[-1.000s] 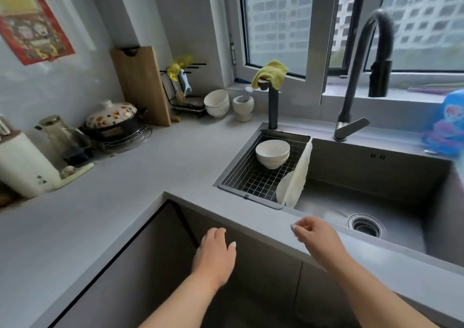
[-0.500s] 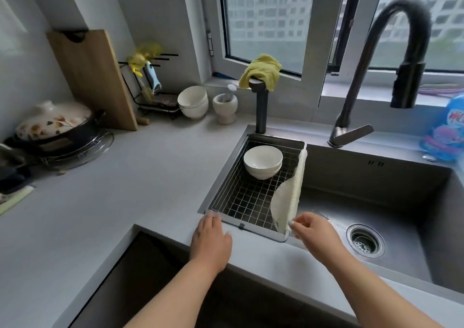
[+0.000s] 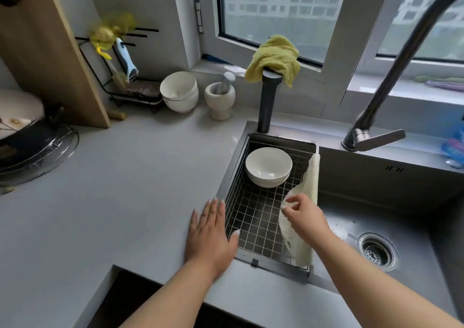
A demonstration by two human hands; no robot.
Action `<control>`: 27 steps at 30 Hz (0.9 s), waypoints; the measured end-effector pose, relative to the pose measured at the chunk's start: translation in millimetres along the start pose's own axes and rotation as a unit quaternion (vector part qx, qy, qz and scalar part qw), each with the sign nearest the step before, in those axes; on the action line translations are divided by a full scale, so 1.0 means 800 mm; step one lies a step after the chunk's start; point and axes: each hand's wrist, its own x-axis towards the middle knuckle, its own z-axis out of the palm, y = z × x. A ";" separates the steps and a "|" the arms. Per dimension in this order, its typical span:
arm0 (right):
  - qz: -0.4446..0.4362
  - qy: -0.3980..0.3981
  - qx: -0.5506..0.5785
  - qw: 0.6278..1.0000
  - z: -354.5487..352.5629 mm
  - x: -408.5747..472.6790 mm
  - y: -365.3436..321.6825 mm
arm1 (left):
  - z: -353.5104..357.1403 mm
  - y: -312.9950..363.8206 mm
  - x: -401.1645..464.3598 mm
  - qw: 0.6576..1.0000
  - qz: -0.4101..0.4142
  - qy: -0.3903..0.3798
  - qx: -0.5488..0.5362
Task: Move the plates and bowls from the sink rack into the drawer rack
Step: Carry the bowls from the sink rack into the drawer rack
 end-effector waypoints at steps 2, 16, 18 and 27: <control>-0.007 -0.001 -0.008 1.000 0.007 0.018 -0.010 | -0.002 -0.002 0.004 1.000 0.008 0.006 -0.001; 0.006 -0.021 -0.095 0.995 0.042 0.120 -0.034 | -0.006 -0.005 0.008 1.000 0.021 0.000 -0.019; 0.008 0.005 -0.065 0.998 0.043 0.128 -0.032 | -0.007 -0.005 0.008 1.000 0.020 0.000 -0.022; -0.007 0.098 0.044 0.994 0.034 0.121 -0.030 | -0.006 -0.002 0.008 1.000 0.018 -0.006 -0.008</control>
